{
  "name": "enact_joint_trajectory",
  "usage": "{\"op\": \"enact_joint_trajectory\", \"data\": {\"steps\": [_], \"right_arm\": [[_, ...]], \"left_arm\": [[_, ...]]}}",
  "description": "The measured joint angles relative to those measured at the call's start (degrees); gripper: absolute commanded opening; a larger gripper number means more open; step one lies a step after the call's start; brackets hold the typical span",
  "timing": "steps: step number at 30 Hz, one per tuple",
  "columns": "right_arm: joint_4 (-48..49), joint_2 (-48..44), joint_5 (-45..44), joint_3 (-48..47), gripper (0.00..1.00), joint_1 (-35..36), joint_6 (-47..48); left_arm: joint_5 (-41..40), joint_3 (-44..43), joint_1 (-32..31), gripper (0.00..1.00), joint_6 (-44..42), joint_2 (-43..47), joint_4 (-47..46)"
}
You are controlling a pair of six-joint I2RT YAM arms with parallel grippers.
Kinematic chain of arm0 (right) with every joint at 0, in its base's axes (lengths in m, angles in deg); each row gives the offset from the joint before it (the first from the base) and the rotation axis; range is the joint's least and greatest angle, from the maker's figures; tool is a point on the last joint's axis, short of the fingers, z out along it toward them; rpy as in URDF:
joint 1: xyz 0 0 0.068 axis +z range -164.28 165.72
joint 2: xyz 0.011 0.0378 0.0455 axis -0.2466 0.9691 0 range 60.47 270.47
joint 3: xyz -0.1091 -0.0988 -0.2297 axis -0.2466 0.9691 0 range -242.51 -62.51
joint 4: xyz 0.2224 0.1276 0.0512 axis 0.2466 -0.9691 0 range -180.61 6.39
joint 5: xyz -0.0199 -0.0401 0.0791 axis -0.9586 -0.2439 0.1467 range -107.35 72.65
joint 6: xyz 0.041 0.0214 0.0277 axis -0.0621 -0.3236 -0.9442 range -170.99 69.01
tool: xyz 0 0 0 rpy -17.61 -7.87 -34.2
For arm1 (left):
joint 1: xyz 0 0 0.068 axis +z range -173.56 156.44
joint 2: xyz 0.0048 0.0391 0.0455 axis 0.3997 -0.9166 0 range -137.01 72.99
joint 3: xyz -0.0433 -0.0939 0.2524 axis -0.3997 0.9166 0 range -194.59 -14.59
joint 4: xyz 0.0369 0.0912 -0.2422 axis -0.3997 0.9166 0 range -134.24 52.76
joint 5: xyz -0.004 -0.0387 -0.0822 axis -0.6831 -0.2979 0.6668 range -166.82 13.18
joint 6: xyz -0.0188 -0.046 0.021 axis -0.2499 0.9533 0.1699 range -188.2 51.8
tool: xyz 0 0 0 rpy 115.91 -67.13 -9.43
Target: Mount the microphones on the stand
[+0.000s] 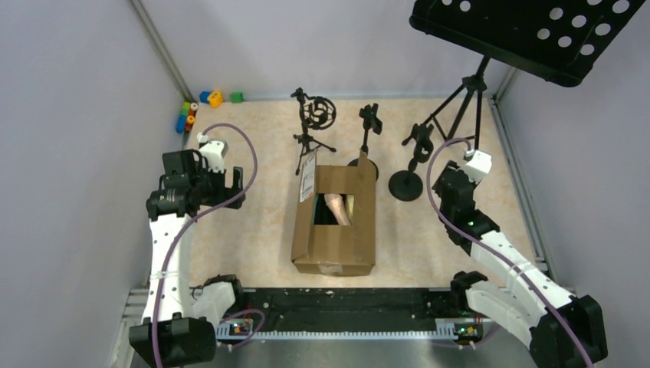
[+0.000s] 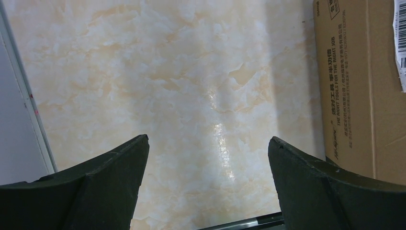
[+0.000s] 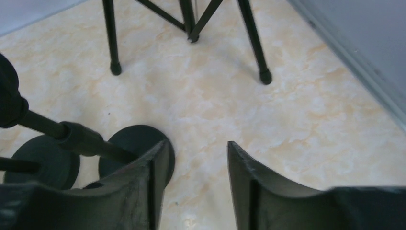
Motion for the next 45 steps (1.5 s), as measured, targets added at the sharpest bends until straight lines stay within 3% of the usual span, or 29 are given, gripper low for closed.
{"op": "enact_joint_trajectory", "data": {"steps": [3,8,22,36,45], "right_arm": [[1.0,1.0,4.2,1.6,0.72,0.0,0.3],[6.4,6.1,11.5,4.8,0.78,0.0,2.4],[38.1,22.0,20.7,7.4,0.75,0.0,8.3],[46.0,22.0,26.7,11.0,0.76,0.0,9.5],[49.5,31.1,26.3,3.9,0.72,0.0,11.6]], "left_arm": [[0.5,0.0,0.0,0.99,-0.1,0.5,0.1],[0.7,0.0,0.0,0.99,-0.6,0.6,0.3],[0.9,0.0,0.0,0.99,-2.2,0.2,1.1],[2.3,0.0,0.0,0.99,-3.0,-1.3,1.7],[3.1,-0.3,0.0,0.99,-3.0,-2.1,1.9]]}}
